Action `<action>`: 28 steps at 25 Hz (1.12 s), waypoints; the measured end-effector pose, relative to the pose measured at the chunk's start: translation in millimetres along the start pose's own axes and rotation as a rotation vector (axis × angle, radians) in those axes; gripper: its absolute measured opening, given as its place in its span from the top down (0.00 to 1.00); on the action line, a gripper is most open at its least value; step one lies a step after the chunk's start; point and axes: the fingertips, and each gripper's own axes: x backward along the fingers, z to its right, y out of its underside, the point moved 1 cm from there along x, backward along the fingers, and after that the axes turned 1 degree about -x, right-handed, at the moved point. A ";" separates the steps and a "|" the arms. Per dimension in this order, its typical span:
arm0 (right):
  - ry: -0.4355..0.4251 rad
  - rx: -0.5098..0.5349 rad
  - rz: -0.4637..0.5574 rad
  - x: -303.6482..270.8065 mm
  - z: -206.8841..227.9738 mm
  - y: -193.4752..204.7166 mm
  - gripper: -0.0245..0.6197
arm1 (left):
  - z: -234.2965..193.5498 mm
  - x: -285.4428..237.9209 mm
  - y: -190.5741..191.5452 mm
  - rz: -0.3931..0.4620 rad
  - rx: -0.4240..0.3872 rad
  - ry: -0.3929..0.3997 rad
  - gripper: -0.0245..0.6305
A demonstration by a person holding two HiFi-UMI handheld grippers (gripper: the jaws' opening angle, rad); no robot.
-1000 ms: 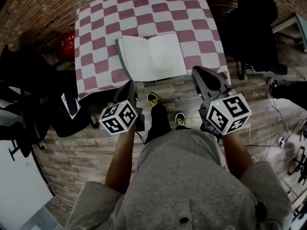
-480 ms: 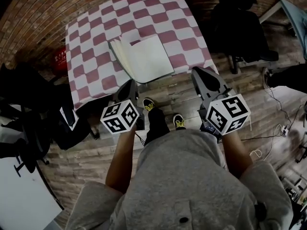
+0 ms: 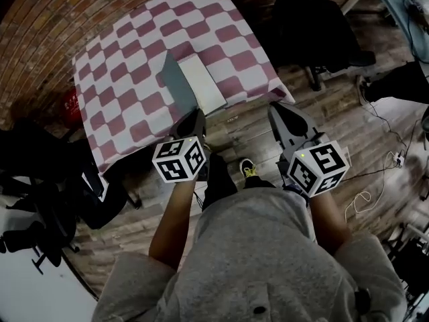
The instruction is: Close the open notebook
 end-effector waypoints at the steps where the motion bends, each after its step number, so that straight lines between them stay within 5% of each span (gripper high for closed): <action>1: 0.015 -0.005 0.000 3.4 3.8 1.0 0.92 | 4.9 -8.2 3.6 -0.022 -0.013 0.018 0.94; 4: 0.057 -0.016 -0.003 13.9 16.1 5.4 0.92 | 19.9 -30.9 15.9 -0.087 -0.066 0.075 0.91; 7: 0.094 -0.024 -0.011 24.3 28.1 10.7 0.92 | 30.8 -49.9 35.8 -0.177 -0.138 0.119 0.73; 14: 0.135 0.006 -0.015 48.5 50.1 10.6 0.92 | 53.5 -56.5 64.1 -0.266 -0.138 0.212 0.72; 20: 0.124 0.082 -0.023 79.8 67.4 4.1 0.92 | 92.1 -29.0 64.0 -0.211 -0.149 0.245 0.72; 28: 0.095 0.184 -0.033 123.7 82.1 0.1 0.92 | 131.3 27.5 30.7 -0.011 -0.115 0.203 0.72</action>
